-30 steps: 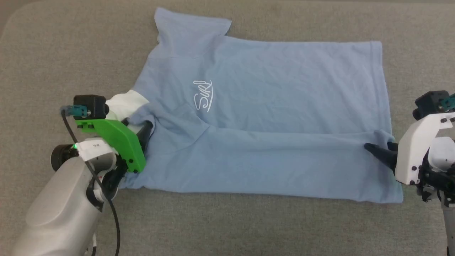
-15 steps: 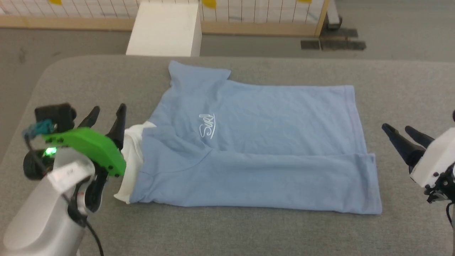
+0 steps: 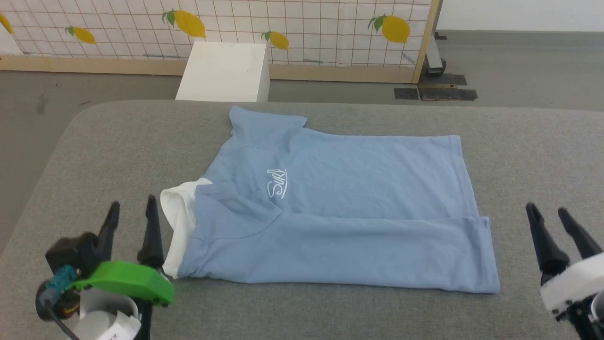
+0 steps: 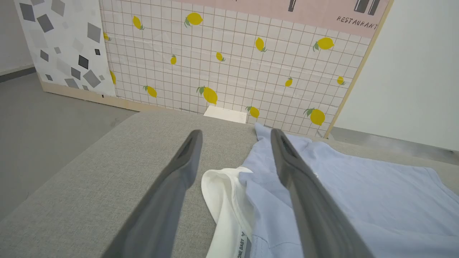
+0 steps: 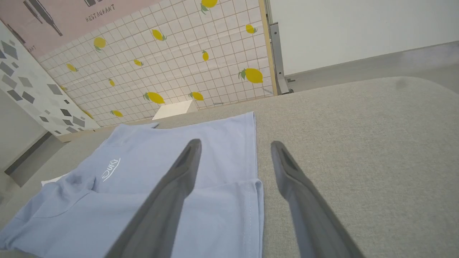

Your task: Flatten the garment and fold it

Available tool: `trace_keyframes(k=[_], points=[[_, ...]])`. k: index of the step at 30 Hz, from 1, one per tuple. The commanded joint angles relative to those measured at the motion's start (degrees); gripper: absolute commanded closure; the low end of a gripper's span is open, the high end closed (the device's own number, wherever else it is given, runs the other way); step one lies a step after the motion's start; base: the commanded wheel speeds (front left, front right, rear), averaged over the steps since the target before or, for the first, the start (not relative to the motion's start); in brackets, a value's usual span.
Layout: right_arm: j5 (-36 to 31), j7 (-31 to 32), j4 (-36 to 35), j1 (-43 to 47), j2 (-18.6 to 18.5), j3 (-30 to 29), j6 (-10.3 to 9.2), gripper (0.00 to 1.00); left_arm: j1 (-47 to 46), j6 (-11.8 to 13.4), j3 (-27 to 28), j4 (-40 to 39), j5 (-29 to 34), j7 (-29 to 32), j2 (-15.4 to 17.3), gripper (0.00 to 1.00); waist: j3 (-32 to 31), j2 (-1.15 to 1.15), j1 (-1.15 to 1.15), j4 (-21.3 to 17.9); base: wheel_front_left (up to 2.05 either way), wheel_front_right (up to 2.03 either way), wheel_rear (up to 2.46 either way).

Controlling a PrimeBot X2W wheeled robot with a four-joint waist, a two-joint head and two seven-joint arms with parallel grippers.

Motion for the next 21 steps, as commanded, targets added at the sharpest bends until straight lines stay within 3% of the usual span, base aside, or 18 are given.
trace_keyframes(k=[1,7,12,16,21], points=[[-0.42,-1.34,1.03,1.46,0.06,0.11,-0.06,0.0,1.51,-0.04,0.56,-0.05,1.28,-0.44,-0.86,0.0,-0.13,0.0,0.0,0.03,0.0,0.0,0.0],[-0.08,-3.1,4.01,4.52,0.78,0.35,-0.06,0.0,5.68,-1.42,3.14,0.68,4.27,-0.48,-5.04,0.0,-0.67,0.0,0.0,-0.29,0.0,0.0,0.0],[0.07,-2.81,4.67,4.53,0.76,0.41,-0.06,0.0,5.89,-2.57,1.68,3.11,5.86,0.89,-4.6,0.0,-0.63,0.0,0.0,-0.63,0.0,0.0,0.0],[0.08,-2.33,4.64,4.27,0.72,0.15,-0.06,0.0,2.5,-3.89,-0.47,4.56,5.26,8.45,-2.97,0.0,-0.13,0.0,0.0,-0.46,0.0,0.0,0.0],[-0.03,-1.32,4.18,3.69,0.69,-0.25,-0.06,0.0,-3.68,-4.32,-3.64,6.31,2.74,25.21,-1.05,0.0,1.62,0.0,0.0,-0.12,0.0,0.0,0.0]])
